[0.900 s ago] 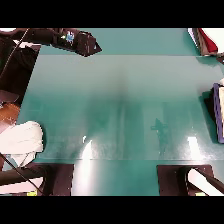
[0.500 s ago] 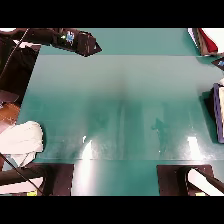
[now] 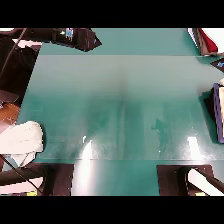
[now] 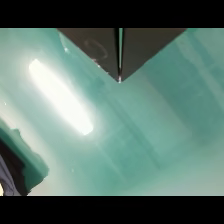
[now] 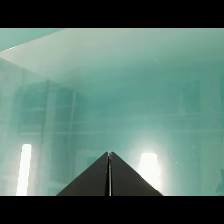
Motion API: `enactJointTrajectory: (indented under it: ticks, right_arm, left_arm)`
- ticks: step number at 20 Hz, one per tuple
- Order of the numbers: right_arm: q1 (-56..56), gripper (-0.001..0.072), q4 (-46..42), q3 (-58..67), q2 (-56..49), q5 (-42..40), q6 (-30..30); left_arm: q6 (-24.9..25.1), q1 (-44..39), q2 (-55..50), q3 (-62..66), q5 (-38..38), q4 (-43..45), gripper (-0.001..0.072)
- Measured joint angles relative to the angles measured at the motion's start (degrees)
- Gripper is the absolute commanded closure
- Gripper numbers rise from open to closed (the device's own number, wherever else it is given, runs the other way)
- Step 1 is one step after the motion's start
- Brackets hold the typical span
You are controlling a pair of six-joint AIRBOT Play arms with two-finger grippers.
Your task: Fold the shirts.
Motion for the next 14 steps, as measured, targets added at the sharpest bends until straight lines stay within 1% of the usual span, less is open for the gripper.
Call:
enactJointTrajectory:
  ticks: [1,3,5,6,7,8,11,14]
  right_arm:
    - [0.0,0.0692,0.0,0.0,0.0,0.04,0.0]
    - [0.0,0.0693,-0.02,0.0,0.0,0.28,0.0]
    - [0.0,0.0693,-0.02,0.0,0.0,0.42,0.0]
    - [0.0,0.0693,-0.02,0.0,0.0,0.46,0.0]
    - [0.0,0.0692,-0.02,0.0,0.0,0.48,0.0]
    - [0.0,0.0693,-0.02,0.0,0.0,0.55,0.0]
    - [0.0,0.0693,-0.02,-0.02,0.0,0.63,-0.04]
    - [0.0,0.0693,-0.04,-0.02,0.0,0.66,-0.13]
  left_arm:
    - [-0.04,0.63,0.59,0.02,-2.6,0.68,0.0684]
    - [-0.94,2.1,2.71,-0.11,-10.47,4.63,0.0683]
    - [-2.89,2.97,6.38,-1.55,-19.15,12.61,0.0681]
    - [-4.04,3.26,8.63,-3.15,-22.73,17.46,0.0583]
    - [-5.46,3.52,11.3,-5.57,-26.08,23.08,0.0294]
    - [-6.95,3.74,14.08,-8.87,-28.94,27.91,0.0104]
    - [-11.3,3.82,21.51,-21.53,-32.94,37.88,0.0102]
    - [-15.8,4.24,26.6,-37.46,-32.22,45.97,0.0101]
